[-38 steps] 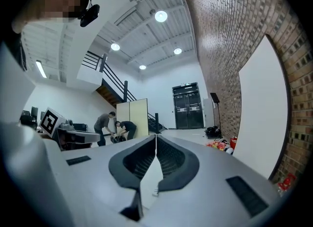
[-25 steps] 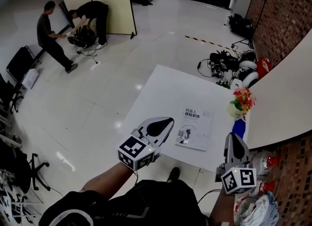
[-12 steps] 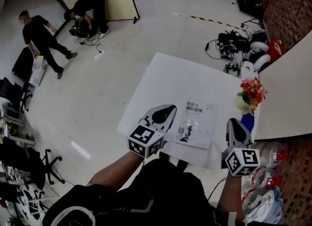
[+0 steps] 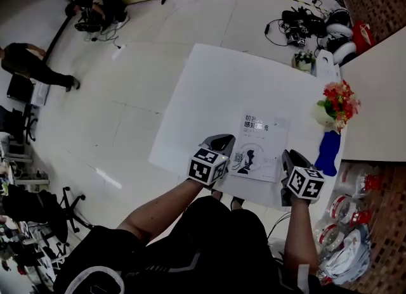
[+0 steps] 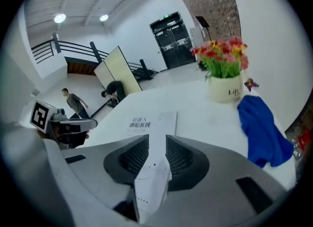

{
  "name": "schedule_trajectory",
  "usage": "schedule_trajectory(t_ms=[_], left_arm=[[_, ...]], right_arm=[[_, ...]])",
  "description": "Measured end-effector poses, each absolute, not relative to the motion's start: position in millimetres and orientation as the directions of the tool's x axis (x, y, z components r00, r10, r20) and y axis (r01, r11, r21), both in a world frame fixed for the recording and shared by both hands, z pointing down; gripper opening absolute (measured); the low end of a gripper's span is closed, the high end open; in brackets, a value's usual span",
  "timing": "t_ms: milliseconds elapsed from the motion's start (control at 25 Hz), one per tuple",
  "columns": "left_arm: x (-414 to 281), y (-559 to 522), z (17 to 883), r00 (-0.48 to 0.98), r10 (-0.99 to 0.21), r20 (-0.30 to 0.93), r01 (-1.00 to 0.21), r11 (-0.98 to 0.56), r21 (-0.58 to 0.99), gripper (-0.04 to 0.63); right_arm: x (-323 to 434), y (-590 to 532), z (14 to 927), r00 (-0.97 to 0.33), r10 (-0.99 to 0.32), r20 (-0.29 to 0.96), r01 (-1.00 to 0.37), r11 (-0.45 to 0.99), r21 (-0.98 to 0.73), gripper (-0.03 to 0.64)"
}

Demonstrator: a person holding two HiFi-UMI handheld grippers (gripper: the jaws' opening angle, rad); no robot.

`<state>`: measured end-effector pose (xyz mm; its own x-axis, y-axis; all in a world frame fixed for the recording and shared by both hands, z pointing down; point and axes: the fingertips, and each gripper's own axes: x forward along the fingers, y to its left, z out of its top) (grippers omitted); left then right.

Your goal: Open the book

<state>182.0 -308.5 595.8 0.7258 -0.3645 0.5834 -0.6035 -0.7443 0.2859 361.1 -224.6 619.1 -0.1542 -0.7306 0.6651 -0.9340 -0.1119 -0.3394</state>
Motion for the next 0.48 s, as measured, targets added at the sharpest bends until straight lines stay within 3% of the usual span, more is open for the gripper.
schedule_trajectory(t_ms=[200, 480], left_arm=[[174.5, -299.7, 643.3, 0.679, -0.299, 0.671, -0.624, -0.717, 0.312, -0.005], [176.8, -301.0, 655.3, 0.681, -0.261, 0.684, -0.604, -0.729, 0.323, -0.005]], right_arm=[[356.9, -214.7, 674.5, -0.18, -0.642, 0.746, -0.921, -0.156, -0.357, 0.067], [355.5, -215.5, 693.0, -0.219, -0.617, 0.756, -0.892, -0.187, -0.411, 0.067]])
